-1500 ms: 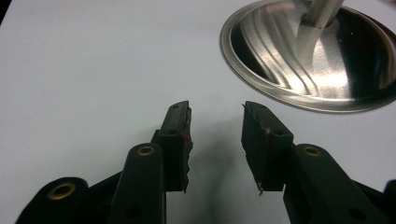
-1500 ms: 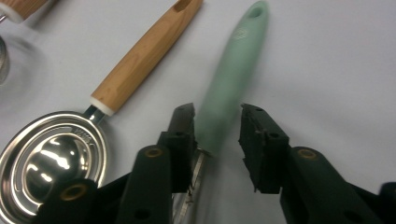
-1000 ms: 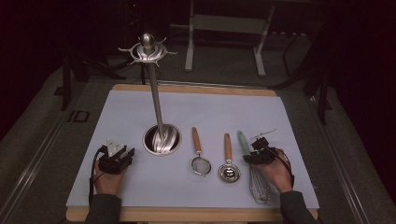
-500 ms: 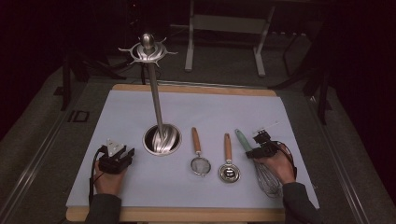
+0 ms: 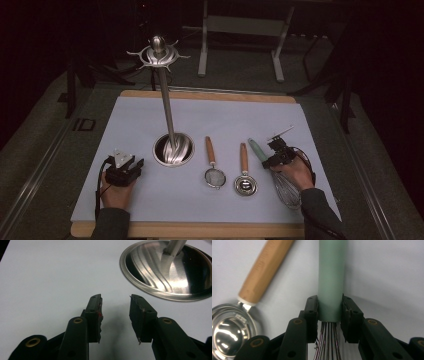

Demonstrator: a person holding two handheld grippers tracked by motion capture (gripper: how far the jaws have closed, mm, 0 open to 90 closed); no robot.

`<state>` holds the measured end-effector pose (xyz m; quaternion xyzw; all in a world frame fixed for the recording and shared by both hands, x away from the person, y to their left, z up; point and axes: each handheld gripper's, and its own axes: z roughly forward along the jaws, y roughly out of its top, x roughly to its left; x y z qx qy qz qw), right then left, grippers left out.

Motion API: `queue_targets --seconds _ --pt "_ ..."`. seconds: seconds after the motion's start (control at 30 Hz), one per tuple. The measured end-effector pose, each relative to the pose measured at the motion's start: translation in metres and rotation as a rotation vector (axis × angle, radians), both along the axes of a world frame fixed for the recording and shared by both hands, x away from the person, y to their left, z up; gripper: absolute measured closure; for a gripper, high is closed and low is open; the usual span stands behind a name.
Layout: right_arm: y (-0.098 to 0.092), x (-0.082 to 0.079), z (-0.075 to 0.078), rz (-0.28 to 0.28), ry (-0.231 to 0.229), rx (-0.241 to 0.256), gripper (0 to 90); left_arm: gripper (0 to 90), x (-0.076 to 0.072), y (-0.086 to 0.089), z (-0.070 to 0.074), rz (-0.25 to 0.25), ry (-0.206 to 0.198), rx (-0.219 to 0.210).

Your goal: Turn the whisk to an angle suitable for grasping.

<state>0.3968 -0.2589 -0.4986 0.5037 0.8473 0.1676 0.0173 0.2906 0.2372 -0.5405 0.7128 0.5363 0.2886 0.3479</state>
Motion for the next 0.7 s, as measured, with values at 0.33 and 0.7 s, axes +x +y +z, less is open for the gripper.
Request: queue_targets --seconds 0.33,0.7 --pt "0.000 -0.005 0.006 0.033 -0.040 0.068 68.9 62.7 -0.002 -0.001 0.000 0.002 -0.023 0.010" --pt "0.006 -0.009 0.018 0.103 -0.079 0.126 69.0 64.7 -0.005 0.000 0.001 -0.003 -0.046 -0.001"
